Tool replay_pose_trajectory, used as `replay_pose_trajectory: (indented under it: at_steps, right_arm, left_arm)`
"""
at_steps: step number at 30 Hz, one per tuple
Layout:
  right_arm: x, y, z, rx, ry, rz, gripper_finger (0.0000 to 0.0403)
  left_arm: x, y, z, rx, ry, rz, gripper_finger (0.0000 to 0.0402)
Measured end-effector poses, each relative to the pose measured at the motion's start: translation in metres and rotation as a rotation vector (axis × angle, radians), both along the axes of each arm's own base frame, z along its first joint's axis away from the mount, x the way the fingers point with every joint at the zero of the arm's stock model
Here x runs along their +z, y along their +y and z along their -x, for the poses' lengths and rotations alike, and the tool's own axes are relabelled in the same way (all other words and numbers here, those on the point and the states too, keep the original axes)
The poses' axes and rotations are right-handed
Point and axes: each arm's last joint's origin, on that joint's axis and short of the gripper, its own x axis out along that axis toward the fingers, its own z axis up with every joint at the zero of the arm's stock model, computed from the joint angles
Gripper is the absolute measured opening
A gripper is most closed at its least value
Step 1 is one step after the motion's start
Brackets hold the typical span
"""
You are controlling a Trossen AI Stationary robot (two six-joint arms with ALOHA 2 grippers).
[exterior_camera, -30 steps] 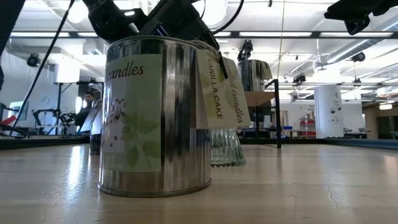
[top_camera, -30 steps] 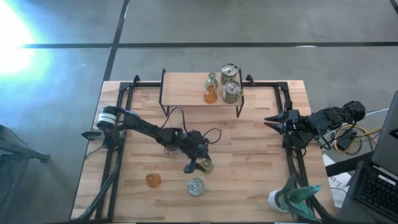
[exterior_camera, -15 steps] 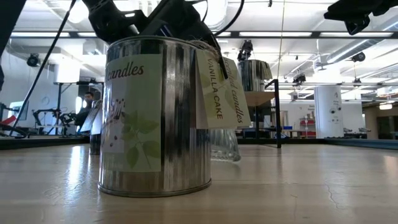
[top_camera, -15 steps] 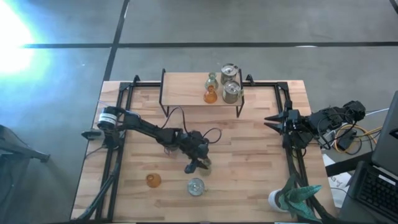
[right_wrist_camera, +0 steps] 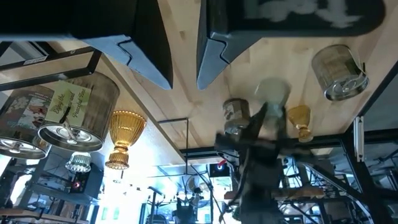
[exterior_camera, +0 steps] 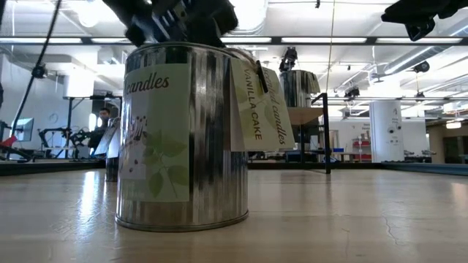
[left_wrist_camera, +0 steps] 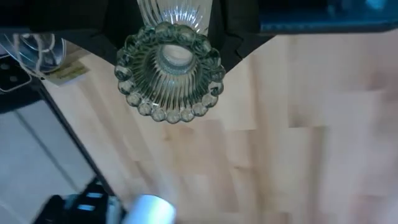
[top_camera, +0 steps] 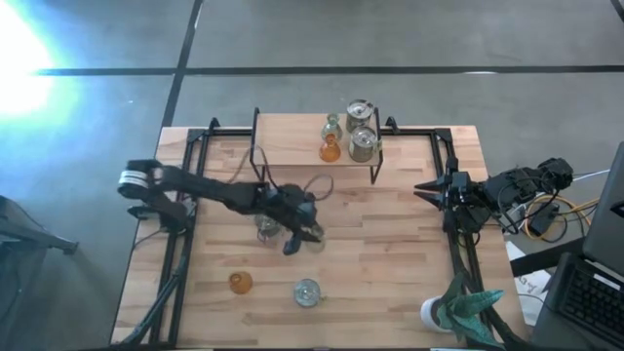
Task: Pick & Place candle stick holders
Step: Put the green glass candle holder on the shelf
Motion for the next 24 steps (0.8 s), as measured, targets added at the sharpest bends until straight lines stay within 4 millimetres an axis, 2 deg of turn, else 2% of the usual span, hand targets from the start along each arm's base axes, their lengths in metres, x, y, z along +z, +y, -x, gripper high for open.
replay_pose_trajectory:
  at_steps: [7,12,18,24]
  right_arm:
    - [0.0,0.0,0.0,-0.002,-0.001,0.0,0.0069]
    - [0.0,0.0,0.0,-0.006,-0.003,0.0,0.0079]
    - [0.0,-0.001,0.0,-0.028,-0.004,0.009,0.0089]
    - [0.0,-0.004,-0.001,-0.189,-0.012,0.058,0.0093]
  left_arm:
    - [0.048,0.023,0.031,0.127,-0.082,-0.045,0.0134]
    - [0.072,0.039,0.054,0.23,-0.122,-0.074,0.0134]
    - [0.083,0.062,0.071,0.33,-0.128,-0.086,0.0134]
    - [0.084,0.084,0.074,0.41,-0.114,-0.092,0.0134]
